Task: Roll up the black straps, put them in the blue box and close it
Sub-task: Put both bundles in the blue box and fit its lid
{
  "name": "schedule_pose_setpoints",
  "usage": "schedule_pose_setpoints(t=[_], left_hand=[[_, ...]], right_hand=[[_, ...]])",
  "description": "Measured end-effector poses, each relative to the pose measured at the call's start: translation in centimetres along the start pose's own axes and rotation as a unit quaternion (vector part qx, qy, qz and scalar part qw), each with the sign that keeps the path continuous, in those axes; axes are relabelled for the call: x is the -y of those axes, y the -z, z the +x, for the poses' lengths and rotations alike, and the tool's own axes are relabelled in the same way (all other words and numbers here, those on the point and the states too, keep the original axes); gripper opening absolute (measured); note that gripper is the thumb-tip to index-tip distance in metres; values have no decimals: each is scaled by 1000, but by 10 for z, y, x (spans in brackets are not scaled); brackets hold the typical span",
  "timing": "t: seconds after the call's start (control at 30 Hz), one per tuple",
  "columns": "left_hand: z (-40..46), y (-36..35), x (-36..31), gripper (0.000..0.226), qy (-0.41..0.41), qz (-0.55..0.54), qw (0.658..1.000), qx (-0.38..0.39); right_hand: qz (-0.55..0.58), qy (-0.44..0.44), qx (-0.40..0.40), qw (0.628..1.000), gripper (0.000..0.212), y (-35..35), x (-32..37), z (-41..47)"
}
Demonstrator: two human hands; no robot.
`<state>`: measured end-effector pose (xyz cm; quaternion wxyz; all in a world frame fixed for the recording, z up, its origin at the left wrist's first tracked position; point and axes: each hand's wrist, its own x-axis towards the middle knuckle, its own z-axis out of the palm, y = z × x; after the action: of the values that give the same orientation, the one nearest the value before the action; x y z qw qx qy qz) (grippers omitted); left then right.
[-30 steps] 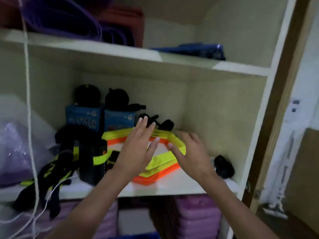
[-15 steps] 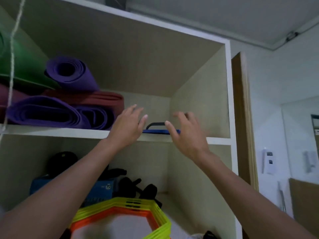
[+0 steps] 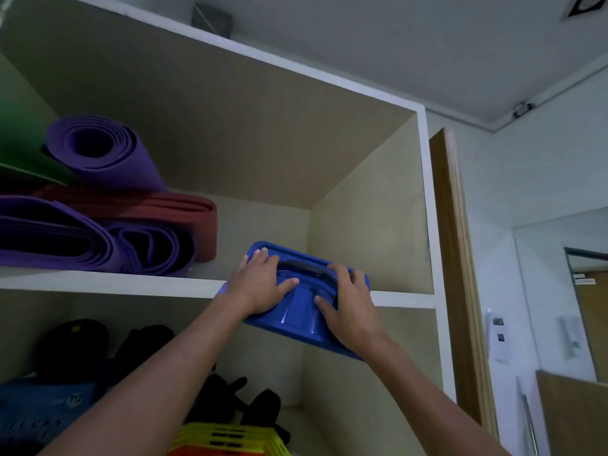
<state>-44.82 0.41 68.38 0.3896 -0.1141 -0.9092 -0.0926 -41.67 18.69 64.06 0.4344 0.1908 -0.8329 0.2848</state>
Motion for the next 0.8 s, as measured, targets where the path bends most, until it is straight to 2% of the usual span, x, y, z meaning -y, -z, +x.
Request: schedule_pose_setpoints(t=[0.07, 0.13, 0.2, 0.3, 0.4, 0.47, 0.57, 0.67, 0.8], left_hand=[[-7, -14, -5, 72, -8, -9, 997, -79], [-9, -20, -8, 65, -11, -17, 994, -112], [-11, -17, -12, 51, -11, -19, 992, -125], [-24, -5, -19, 24, 0, -6, 986, -165], [-50, 2, -25, 24, 18, 79, 984, -161], [-73, 0, -24, 26, 21, 103, 981, -165], [-116, -7, -15, 31, 18, 91, 979, -180], [-170, -18, -2, 39, 18, 66, 980, -188], [-258, -52, 22, 49, 58, 79, 988, -122]], right_hand=[[26, -24, -38, 999, 57, -5, -3, 3], [11, -53, -59, 997, 55, -10, -5, 8], [-39, -73, -70, 994, 42, -15, -6, 10], [-38, -87, -79, 992, 25, -17, -4, 7], [-27, -56, -94, 994, 7, -18, -1, -7], [1, -34, -95, 995, 22, -20, 4, -24], [42, -12, -94, 995, 33, -31, 13, -58], [43, -21, -42, 998, 45, -53, 18, -99], [47, -32, 44, 997, 49, -92, 22, -178]])
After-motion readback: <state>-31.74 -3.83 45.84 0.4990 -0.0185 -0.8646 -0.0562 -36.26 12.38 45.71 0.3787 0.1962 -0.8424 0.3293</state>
